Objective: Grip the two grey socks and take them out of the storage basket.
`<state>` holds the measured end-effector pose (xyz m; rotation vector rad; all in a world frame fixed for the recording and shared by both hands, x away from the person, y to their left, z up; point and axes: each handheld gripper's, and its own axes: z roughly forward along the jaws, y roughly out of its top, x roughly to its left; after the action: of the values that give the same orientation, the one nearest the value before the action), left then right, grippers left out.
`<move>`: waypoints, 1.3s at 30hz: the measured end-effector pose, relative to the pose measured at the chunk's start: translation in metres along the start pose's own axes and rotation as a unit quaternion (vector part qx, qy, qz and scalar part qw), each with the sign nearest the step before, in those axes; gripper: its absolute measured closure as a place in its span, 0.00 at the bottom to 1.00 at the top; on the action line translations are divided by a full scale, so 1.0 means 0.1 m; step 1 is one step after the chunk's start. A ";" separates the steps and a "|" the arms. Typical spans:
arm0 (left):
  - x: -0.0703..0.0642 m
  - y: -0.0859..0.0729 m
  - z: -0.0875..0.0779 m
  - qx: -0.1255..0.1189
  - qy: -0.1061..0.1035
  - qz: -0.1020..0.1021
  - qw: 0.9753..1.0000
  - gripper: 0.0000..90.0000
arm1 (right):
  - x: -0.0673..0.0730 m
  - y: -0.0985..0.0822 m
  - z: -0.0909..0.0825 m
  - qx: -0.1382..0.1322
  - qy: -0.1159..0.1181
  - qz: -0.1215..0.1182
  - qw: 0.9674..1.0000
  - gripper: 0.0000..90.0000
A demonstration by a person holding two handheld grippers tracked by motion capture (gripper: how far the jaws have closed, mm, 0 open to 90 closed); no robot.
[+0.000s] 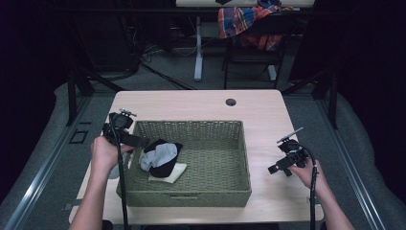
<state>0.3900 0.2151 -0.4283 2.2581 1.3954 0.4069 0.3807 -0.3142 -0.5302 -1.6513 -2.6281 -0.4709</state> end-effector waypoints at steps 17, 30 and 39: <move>-0.23 0.07 0.29 0.043 0.003 0.032 0.999 0.02 | 0.00 0.00 0.00 0.002 -0.001 0.003 1.000 0.12; -0.34 0.05 0.57 0.100 -0.029 0.052 0.993 0.35 | 0.01 -0.01 0.02 -0.008 -0.007 0.013 1.000 0.12; -0.40 0.00 0.78 0.155 -0.031 0.070 0.985 0.57 | 0.00 0.00 0.01 -0.001 -0.006 0.007 1.000 0.12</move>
<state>0.4091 0.1616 -0.4956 2.6048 1.3488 0.1694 0.3806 -0.3140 -0.5309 -1.6780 -2.6225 -0.4666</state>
